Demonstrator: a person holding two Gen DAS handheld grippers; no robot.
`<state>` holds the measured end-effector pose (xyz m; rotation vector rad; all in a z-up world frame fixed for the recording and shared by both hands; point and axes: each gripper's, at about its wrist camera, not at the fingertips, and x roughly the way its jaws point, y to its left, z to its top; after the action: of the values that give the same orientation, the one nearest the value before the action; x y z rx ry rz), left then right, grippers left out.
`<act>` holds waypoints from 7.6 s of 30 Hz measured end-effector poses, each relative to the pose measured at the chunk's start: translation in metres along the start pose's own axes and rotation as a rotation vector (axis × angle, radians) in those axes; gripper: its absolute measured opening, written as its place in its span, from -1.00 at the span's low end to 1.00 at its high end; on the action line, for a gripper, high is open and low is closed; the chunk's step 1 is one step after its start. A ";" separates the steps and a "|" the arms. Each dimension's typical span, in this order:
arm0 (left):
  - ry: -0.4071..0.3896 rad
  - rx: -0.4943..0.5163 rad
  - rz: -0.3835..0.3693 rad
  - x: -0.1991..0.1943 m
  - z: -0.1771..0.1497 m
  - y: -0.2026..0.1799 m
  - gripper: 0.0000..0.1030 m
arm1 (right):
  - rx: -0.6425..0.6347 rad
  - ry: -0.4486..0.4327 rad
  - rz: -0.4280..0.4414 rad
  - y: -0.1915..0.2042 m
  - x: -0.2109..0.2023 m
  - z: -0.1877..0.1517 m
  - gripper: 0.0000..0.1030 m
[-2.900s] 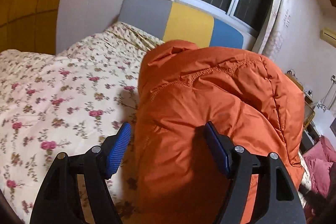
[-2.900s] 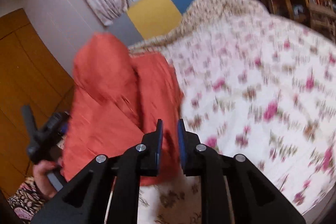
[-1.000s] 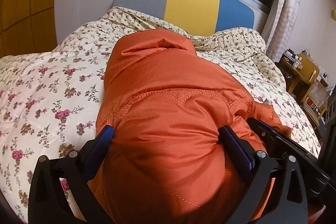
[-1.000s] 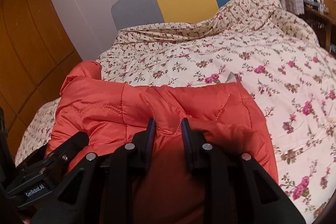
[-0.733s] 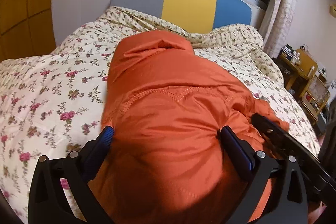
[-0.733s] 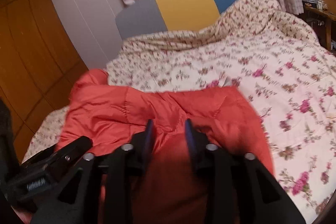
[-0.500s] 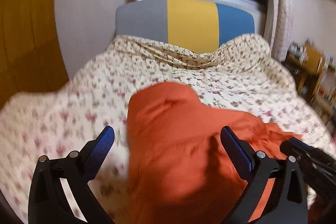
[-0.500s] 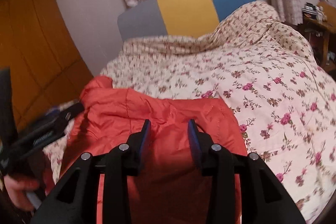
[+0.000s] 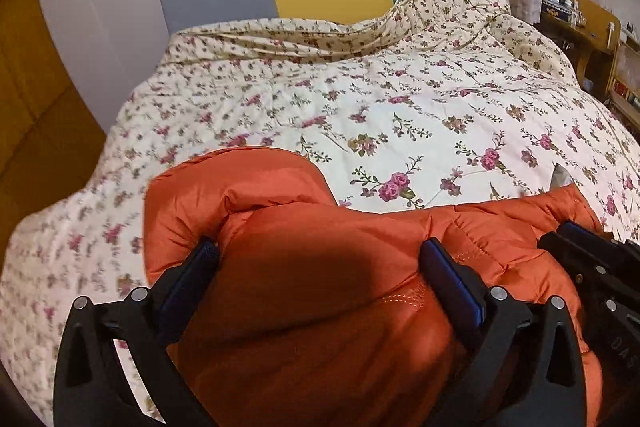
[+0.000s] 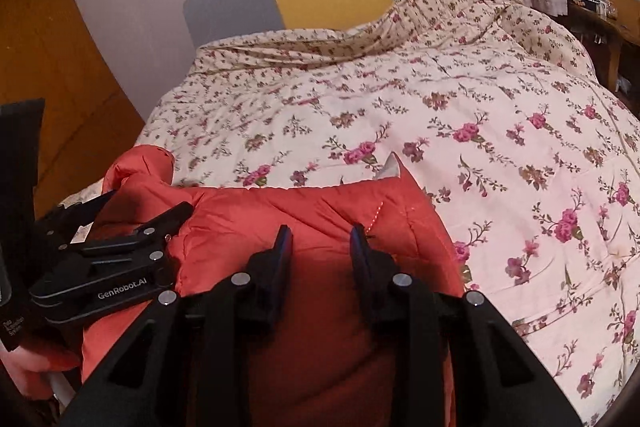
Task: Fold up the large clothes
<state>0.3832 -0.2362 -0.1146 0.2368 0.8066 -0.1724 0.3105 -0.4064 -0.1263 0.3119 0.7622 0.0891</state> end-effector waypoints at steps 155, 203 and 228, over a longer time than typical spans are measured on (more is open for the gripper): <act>-0.295 -0.453 -0.255 -0.208 -0.239 0.267 0.83 | -0.119 0.125 0.601 0.233 0.025 -0.096 0.60; -0.091 -0.519 0.186 -0.107 -0.134 0.293 0.94 | -0.284 0.028 0.184 0.315 0.089 -0.051 -0.02; -0.164 -0.540 0.177 -0.161 -0.169 0.272 0.94 | -0.273 -0.022 0.203 0.292 0.038 -0.077 0.69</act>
<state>0.2229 0.0815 -0.0710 -0.2137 0.6388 0.1917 0.2945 -0.1028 -0.1130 0.1290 0.6857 0.3777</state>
